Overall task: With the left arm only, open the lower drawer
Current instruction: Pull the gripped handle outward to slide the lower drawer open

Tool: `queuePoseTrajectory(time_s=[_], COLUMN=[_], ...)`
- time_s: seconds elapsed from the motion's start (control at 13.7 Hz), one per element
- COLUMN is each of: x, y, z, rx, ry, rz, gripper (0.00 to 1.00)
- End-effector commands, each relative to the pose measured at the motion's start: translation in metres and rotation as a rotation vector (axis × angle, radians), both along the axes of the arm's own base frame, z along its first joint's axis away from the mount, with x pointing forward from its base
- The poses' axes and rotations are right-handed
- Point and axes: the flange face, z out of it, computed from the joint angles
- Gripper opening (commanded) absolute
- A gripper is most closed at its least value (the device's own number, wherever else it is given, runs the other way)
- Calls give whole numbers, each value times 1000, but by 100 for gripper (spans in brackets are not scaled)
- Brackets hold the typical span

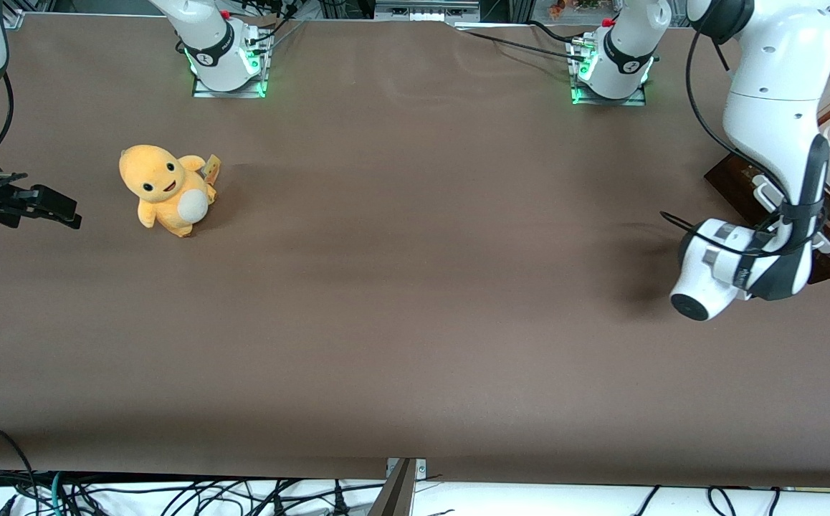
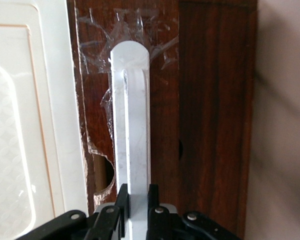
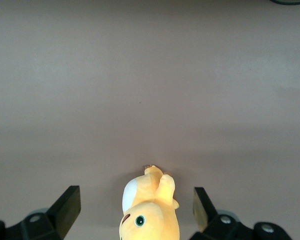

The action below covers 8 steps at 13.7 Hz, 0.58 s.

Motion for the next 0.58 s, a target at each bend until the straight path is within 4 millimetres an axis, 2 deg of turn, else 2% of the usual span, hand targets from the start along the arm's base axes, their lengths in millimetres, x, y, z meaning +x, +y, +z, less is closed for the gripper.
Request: queuePoseTrajectory(time_s=[0.0, 0.15, 0.37, 0.51], x=[9, 18, 25, 26], y=[-16, -16, -33, -34], z=[10, 17, 21, 22], rx=[-13, -11, -11, -10], ry=[-4, -32, -45, -49], rz=[-21, -24, -50, -52], gripper=[0, 0, 0, 0])
